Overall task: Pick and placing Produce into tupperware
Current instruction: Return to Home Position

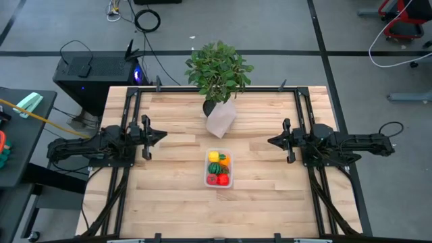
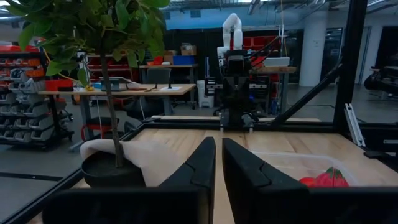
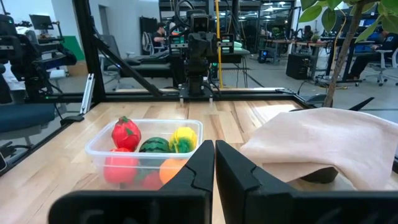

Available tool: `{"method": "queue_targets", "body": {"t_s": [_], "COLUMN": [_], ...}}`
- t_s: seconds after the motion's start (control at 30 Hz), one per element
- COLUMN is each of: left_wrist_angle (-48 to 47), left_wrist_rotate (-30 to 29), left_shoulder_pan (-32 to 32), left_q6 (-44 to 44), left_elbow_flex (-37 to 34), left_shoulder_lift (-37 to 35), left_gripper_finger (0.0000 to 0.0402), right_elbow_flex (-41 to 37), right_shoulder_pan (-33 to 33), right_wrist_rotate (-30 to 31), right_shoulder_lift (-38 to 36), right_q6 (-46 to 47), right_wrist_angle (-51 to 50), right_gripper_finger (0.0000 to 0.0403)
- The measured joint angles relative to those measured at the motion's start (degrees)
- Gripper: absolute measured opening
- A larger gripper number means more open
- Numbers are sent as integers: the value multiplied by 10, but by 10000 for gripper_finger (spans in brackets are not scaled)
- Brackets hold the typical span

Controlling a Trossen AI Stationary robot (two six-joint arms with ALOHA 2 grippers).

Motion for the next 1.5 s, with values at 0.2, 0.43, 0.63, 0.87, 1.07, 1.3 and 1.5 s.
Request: {"method": "queue_targets", "body": {"t_s": [0.2, 0.43, 0.63, 0.87, 1.07, 1.3, 1.5], "left_wrist_angle": [0, 0, 0, 0, 0, 0, 0], "left_wrist_rotate": [0, 0, 0, 0, 0, 0, 0], "left_shoulder_pan": [0, 0, 0, 0, 0, 0, 0], "left_q6": [0, 0, 0, 0, 0, 0, 0], "left_elbow_flex": [0, 0, 0, 0, 0, 0, 0], "left_shoulder_lift": [0, 0, 0, 0, 0, 0, 0], "left_gripper_finger": [25, 27, 36, 28, 21, 28, 36], "right_elbow_flex": [0, 0, 0, 0, 0, 0, 0], "right_shoulder_pan": [0, 0, 0, 0, 0, 0, 0], "right_wrist_rotate": [0, 0, 0, 0, 0, 0, 0], "right_shoulder_lift": [0, 0, 0, 0, 0, 0, 0], "right_q6": [0, 0, 0, 0, 0, 0, 0], "right_wrist_angle": [0, 0, 0, 0, 0, 0, 0], "right_gripper_finger": [21, 21, 21, 21, 21, 21, 21]}}
